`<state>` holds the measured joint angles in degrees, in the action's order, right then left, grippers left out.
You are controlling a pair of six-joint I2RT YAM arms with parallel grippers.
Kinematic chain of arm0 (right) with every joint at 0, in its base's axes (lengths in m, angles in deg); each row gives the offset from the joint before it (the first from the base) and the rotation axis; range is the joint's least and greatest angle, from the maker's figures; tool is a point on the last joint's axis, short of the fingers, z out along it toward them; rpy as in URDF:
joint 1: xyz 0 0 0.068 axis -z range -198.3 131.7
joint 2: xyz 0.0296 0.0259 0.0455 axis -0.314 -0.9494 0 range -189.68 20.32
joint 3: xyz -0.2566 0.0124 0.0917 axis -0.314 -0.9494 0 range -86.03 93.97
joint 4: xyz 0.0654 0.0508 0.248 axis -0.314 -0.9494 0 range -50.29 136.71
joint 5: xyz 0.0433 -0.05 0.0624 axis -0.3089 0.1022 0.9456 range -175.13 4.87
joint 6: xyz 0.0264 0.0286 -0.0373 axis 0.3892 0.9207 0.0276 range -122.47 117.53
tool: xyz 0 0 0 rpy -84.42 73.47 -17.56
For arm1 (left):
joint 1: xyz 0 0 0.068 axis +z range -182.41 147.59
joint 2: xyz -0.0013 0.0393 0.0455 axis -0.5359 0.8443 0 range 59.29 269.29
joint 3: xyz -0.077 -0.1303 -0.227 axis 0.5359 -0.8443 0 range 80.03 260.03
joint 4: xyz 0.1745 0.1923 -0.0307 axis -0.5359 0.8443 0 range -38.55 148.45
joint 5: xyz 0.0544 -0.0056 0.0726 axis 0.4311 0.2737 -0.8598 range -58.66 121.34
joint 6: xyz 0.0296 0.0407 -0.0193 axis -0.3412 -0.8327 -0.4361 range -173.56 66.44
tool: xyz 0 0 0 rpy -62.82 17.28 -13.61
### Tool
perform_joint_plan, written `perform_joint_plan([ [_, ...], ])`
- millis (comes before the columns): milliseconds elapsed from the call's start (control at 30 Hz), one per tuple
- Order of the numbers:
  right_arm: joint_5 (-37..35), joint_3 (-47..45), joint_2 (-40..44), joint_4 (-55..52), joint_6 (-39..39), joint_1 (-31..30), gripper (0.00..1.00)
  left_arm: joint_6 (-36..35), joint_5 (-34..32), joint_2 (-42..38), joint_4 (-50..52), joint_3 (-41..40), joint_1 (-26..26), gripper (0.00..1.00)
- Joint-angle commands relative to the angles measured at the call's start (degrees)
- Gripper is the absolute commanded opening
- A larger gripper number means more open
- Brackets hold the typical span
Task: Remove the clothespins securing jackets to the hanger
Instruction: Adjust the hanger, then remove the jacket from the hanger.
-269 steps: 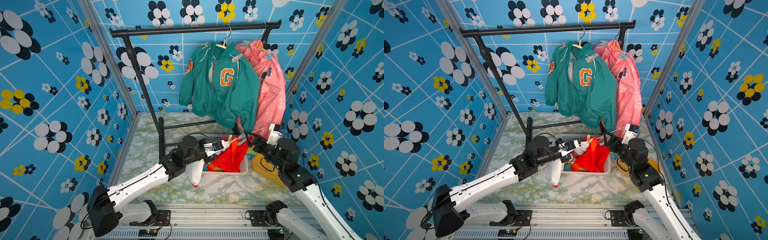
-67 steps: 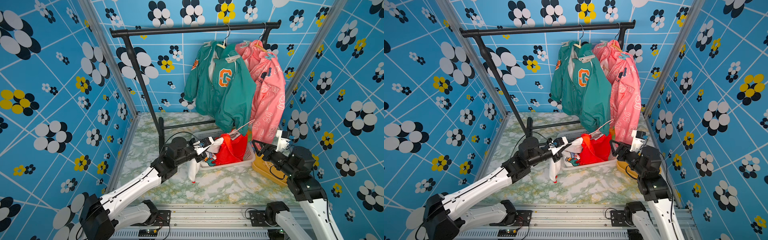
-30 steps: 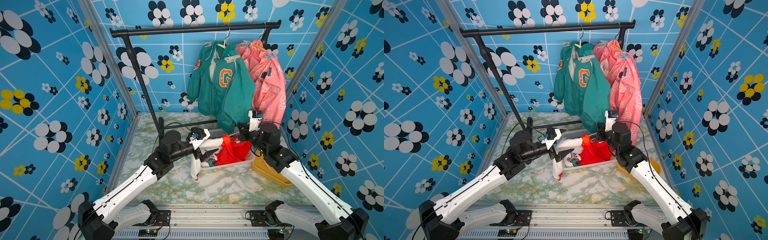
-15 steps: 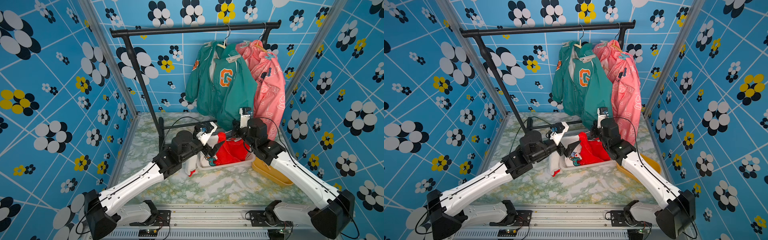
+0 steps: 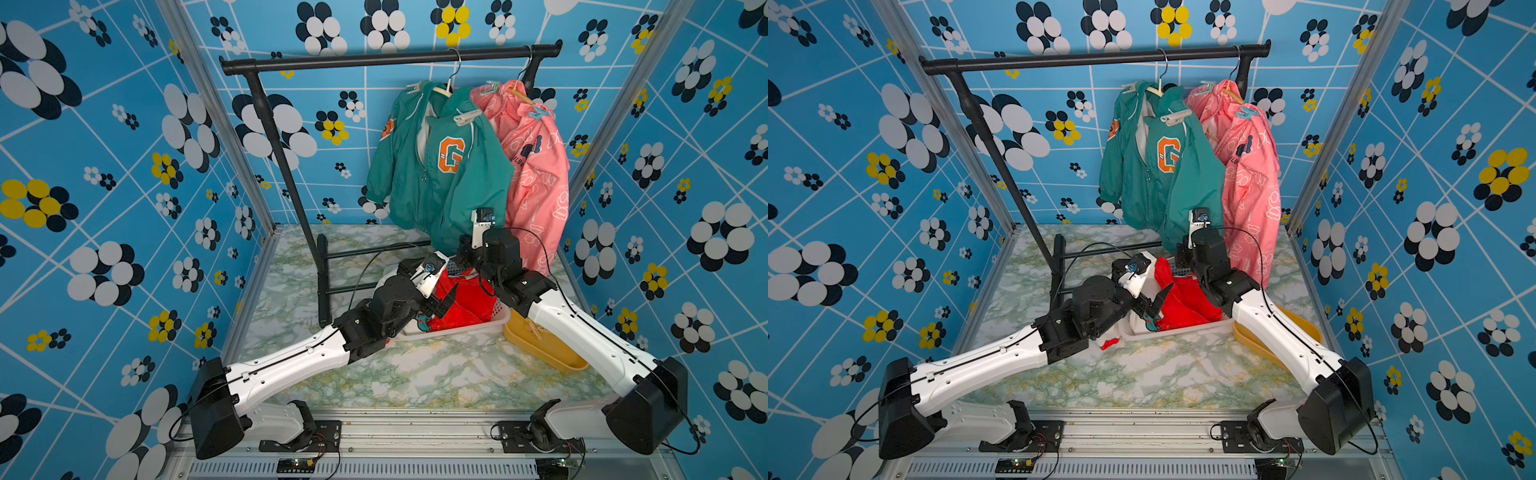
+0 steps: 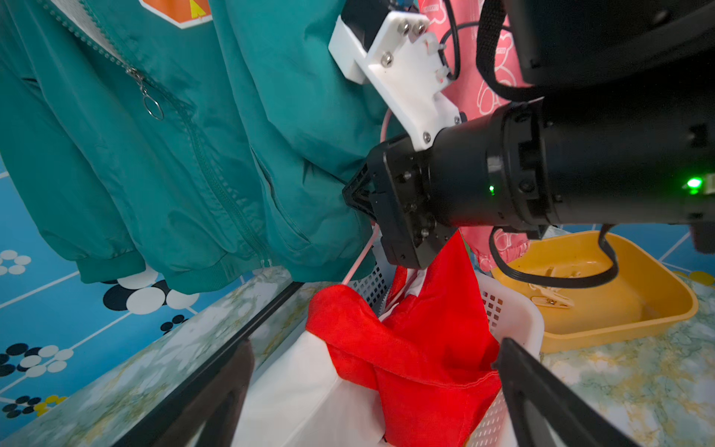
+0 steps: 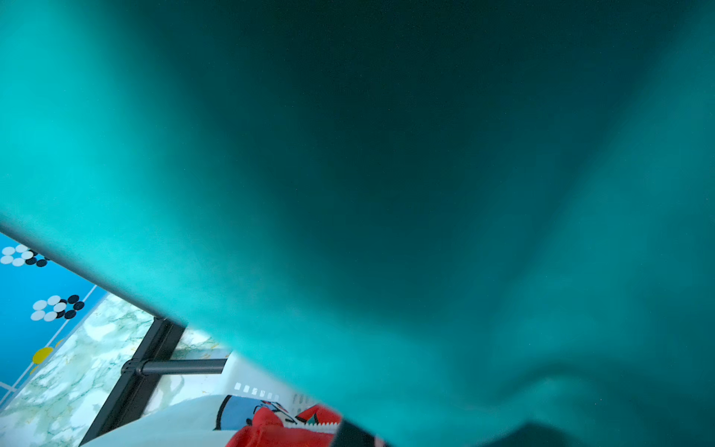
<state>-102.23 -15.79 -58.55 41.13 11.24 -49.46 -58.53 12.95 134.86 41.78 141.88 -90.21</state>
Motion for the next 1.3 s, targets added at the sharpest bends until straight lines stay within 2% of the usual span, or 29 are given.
perform_joint_plan([
  [0,-2.89,1.06,1.06,0.21,2.29,-0.12,0.0,4.41,-4.6,2.8,-3.72,-1.7,-0.68,0.99],
  [100,-4.06,0.07,2.11,0.43,5.25,-0.11,0.0,6.25,-10.78,6.55,-6.31,-2.14,-2.22,0.99],
  [200,-5.18,-1.1,2.92,0.93,7.62,-0.13,0.0,4.88,-20.19,10.82,-9.1,-1.4,-4.01,0.95],
  [267,-5.58,-1.17,3.16,0.5,8.51,-0.13,0.0,4.21,-23.58,13.61,-10.36,-0.34,-4.33,0.92],
  [533,-6.66,-1.16,4.32,-1.81,9.22,-0.13,0.0,2.05,-28.12,20.04,-17.93,3.18,-4.62,0.87],
  [733,-5.44,-1.45,4.43,-3.11,11.61,-0.11,0.0,1.7,-28.34,22.36,-25.35,3.25,-4.61,0.85],
  [800,-5.35,-1.81,4.75,-3.29,12.11,-0.13,0.0,0.51,-29.55,23.72,-26.53,4.16,-4.61,0.81],
  [1067,-5.37,-2.34,8.04,-4.44,12.87,-0.13,0.0,-3.77,-33.47,27.41,-29.45,6.88,-4.73,0.5],
  [1167,-5.8,-2.36,8.21,-4.81,12.5,-0.13,0.0,-5.93,-34.36,27.22,-32.68,6.13,-4.7,0.31],
  [1267,-5.82,-2.12,7.53,-5.05,12.39,-0.07,0.0,-9.13,-35.15,26.51,-35.71,5.36,-4.79,0.21],
])
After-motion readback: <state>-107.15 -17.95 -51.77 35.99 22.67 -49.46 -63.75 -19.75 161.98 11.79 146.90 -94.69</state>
